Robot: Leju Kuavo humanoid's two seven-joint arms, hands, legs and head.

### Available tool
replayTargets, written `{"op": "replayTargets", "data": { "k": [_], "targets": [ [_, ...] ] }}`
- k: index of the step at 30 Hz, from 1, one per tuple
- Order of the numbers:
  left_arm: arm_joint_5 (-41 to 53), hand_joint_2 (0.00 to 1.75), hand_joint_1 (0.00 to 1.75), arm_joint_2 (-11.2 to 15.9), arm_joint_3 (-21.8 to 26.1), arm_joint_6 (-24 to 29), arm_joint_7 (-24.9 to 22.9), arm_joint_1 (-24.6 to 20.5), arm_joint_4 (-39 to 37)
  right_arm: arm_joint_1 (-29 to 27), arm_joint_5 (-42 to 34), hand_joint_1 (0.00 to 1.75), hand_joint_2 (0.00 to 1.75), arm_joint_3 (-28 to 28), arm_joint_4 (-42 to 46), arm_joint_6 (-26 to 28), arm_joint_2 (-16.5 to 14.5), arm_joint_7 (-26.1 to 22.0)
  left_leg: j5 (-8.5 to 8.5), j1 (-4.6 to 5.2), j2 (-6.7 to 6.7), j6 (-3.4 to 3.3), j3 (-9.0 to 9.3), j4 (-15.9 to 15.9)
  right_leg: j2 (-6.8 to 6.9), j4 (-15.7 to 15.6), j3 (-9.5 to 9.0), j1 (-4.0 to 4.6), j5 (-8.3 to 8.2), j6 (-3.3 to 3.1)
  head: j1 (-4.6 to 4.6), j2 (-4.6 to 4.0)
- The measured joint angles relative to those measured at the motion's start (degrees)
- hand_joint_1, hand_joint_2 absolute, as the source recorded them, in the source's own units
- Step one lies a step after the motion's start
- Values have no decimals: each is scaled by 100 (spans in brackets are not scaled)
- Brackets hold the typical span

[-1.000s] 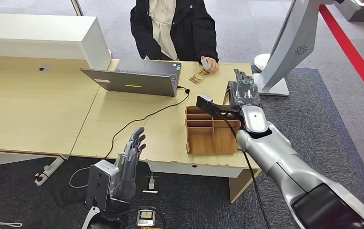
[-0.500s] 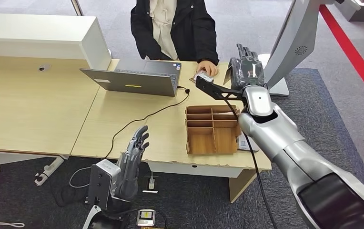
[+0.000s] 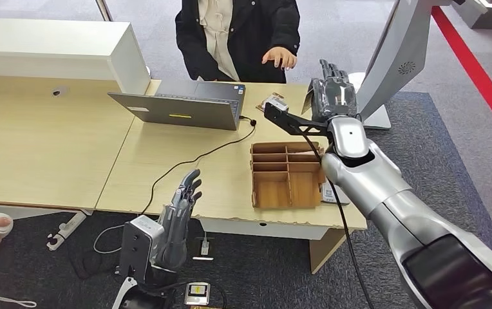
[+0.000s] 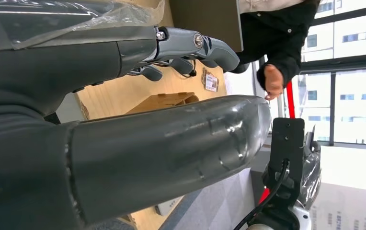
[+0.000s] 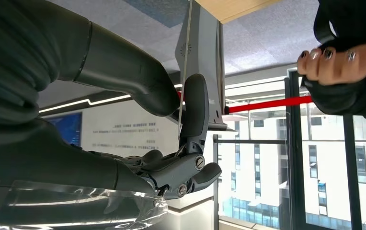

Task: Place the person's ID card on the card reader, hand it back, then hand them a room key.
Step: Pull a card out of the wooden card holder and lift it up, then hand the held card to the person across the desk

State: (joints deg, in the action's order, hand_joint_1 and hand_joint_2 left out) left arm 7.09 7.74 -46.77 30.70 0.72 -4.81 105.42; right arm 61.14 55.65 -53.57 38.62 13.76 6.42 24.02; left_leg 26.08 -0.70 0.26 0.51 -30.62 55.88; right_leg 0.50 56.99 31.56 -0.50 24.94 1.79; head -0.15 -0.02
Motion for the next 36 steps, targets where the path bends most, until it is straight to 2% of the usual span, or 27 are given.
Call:
{"op": "replayTargets", "data": {
  "k": [12,22,36],
  "targets": [
    [45,0,0,0,-1,-94,-53,0,0,238,191,175,175,-75,-244,-269,-268,158,0,0,0,0,0,0,0,0,0,0,0,0,1,0],
    [-34,0,0,-7,-21,-276,23,-42,-87,637,144,175,175,-73,-766,-158,-503,359,0,0,0,0,0,0,0,0,1,0,0,0,1,0],
    [-271,0,0,-33,-34,-106,239,-105,-299,1011,-28,175,175,-65,-1391,-49,-713,531,0,0,0,0,-1,0,0,0,2,0,0,0,1,0]
  ]
}}
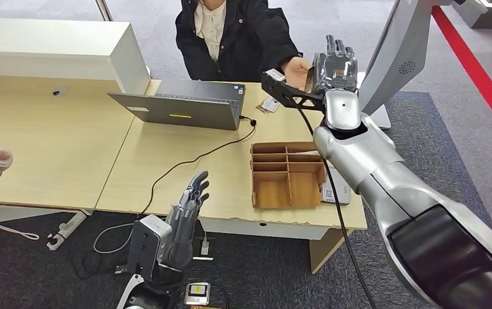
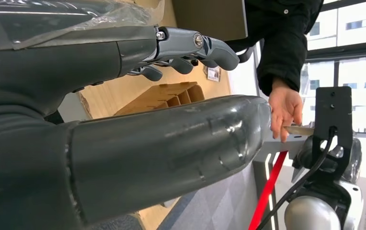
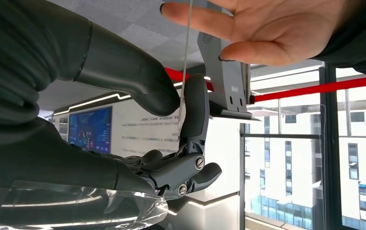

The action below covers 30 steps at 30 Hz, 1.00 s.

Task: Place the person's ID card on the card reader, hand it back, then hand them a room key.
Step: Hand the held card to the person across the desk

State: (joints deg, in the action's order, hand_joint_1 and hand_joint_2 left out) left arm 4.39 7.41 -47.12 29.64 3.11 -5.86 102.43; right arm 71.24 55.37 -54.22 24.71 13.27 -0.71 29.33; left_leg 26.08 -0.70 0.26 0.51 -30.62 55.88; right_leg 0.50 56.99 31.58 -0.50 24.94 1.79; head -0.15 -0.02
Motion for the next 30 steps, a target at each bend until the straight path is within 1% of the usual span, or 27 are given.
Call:
{"op": "replayTargets", "data": {
  "k": [4,5,6,8,9,10,20,30],
  "targets": [
    [-93,0,0,-6,-1,24,70,0,-26,69,-53,174,175,3,-74,7,-36,40,0,0,0,0,0,0,0,0,0,0,0,0,0,0],
    [-123,0,0,-18,-2,42,109,7,-28,77,-63,152,175,3,-89,7,-42,47,0,0,0,0,0,0,0,0,0,0,0,0,0,0],
    [-145,0,0,-36,-5,63,146,18,-31,83,-72,115,175,3,-103,7,-45,51,0,0,0,0,0,0,0,0,-1,0,0,0,0,0],
    [-156,0,0,-75,-19,104,191,41,-38,96,-83,28,175,3,-129,-1,-48,57,0,1,0,0,0,0,0,0,-1,0,0,0,0,0],
    [-159,0,0,-90,-31,114,198,47,-45,102,-90,7,175,3,-142,-17,-49,70,0,1,0,0,0,0,0,0,-1,-1,0,0,0,0],
    [-164,0,0,-100,-44,120,201,51,-52,107,-99,0,175,3,-157,-42,-50,89,0,1,0,0,0,0,0,0,-1,-1,0,0,-1,0],
    [-297,0,0,-111,-90,80,252,50,-77,120,-128,0,175,-1,-248,-155,-50,268,0,0,0,0,1,0,0,0,0,-1,0,0,-1,0],
    [-493,0,0,-109,-123,160,298,17,-79,153,-116,0,175,-7,-247,-181,-44,306,0,1,0,0,1,0,0,0,-1,0,0,0,0,1]
  ]
}}
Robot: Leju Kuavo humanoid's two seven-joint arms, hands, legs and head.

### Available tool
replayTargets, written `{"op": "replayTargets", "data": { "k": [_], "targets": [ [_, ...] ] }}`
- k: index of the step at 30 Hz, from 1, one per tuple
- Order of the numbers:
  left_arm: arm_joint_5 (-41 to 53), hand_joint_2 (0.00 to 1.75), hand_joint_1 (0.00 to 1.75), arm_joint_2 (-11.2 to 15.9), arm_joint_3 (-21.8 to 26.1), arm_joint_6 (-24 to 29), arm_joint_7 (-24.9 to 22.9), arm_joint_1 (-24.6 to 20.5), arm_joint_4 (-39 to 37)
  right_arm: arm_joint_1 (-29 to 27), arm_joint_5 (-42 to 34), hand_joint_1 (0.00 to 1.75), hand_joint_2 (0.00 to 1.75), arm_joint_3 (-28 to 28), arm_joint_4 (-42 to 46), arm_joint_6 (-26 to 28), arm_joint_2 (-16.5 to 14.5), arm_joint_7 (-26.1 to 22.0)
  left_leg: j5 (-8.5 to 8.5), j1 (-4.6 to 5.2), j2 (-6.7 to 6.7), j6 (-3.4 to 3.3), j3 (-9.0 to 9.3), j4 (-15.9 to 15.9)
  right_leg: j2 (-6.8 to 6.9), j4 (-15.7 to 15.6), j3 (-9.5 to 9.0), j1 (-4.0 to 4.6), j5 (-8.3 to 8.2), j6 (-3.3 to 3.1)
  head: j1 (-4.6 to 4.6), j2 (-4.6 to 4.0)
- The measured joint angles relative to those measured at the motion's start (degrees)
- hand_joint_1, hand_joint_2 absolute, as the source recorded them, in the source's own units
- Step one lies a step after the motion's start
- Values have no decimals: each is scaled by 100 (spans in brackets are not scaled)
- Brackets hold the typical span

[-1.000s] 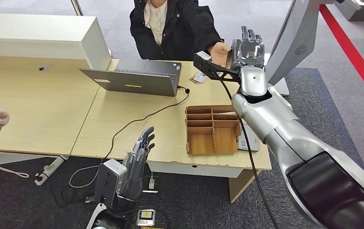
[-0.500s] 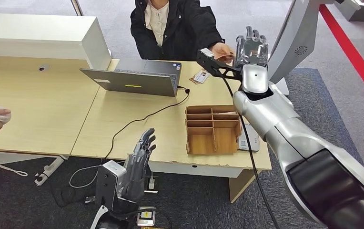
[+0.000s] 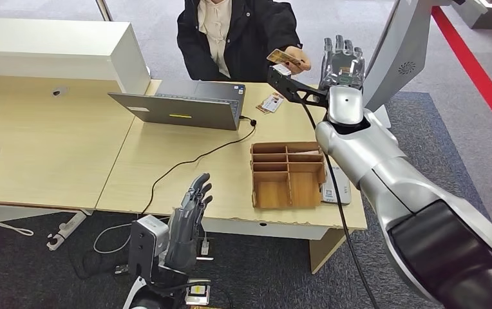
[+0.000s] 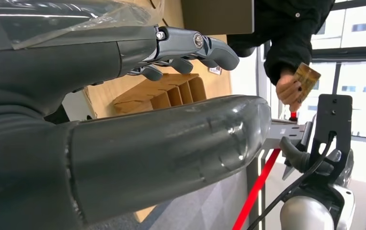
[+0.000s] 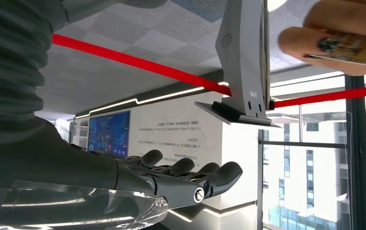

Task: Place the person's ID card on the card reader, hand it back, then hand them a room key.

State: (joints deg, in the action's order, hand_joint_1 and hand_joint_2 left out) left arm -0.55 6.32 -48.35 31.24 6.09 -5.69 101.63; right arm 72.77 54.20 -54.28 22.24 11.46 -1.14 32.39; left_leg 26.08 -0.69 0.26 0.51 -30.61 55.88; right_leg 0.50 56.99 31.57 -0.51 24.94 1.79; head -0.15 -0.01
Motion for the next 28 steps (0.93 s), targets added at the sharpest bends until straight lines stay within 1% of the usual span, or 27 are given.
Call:
{"op": "replayTargets", "data": {
  "k": [2,4,7,11,13,19,21,23,27,28],
  "targets": [
    [-29,0,0,0,-15,36,3,-7,0,6,-33,0,175,1,1,20,6,4,0,0,0,0,0,0,0,0,0,0,0,0,0,1],
    [-48,0,0,0,-28,65,3,-11,0,16,-155,0,175,5,3,176,18,-13,0,0,0,0,0,0,0,0,0,0,0,0,-1,0],
    [-63,0,0,0,-51,100,3,-14,0,41,-407,0,175,36,33,680,53,-143,0,0,0,0,0,1,0,0,0,0,0,0,-1,0],
    [-66,0,0,0,-107,159,6,-15,0,96,-562,0,175,79,121,1270,111,-465,0,0,0,0,0,1,0,0,0,0,0,0,1,1],
    [-60,0,0,1,-118,192,7,-14,0,120,-597,0,175,93,181,1530,128,-620,0,0,0,0,0,1,0,0,1,0,0,0,0,0],
    [16,0,0,66,-119,230,-62,-84,0,115,-516,0,175,140,497,2593,182,-1093,0,-1,0,0,1,0,0,0,0,0,0,0,-1,0],
    [50,0,0,89,-118,274,-62,-87,0,32,-378,0,175,231,701,2720,216,-1253,0,-1,0,0,2,0,0,0,-2,1,0,0,-1,0],
    [95,0,0,108,-118,373,-62,-82,0,-153,-212,0,175,402,971,2729,240,-1517,0,-1,1,0,2,0,0,0,-4,2,0,0,-1,-1],
    [171,0,0,154,-116,617,-67,-36,0,-764,5,0,175,1001,1642,2739,230,-2165,0,-1,2,0,2,0,1,0,-6,2,0,0,0,-1],
    [180,0,0,160,-116,644,-69,-27,0,-850,14,0,175,1091,1728,2740,226,-2239,0,-1,2,0,2,0,1,0,-6,2,0,0,0,0]
  ]
}}
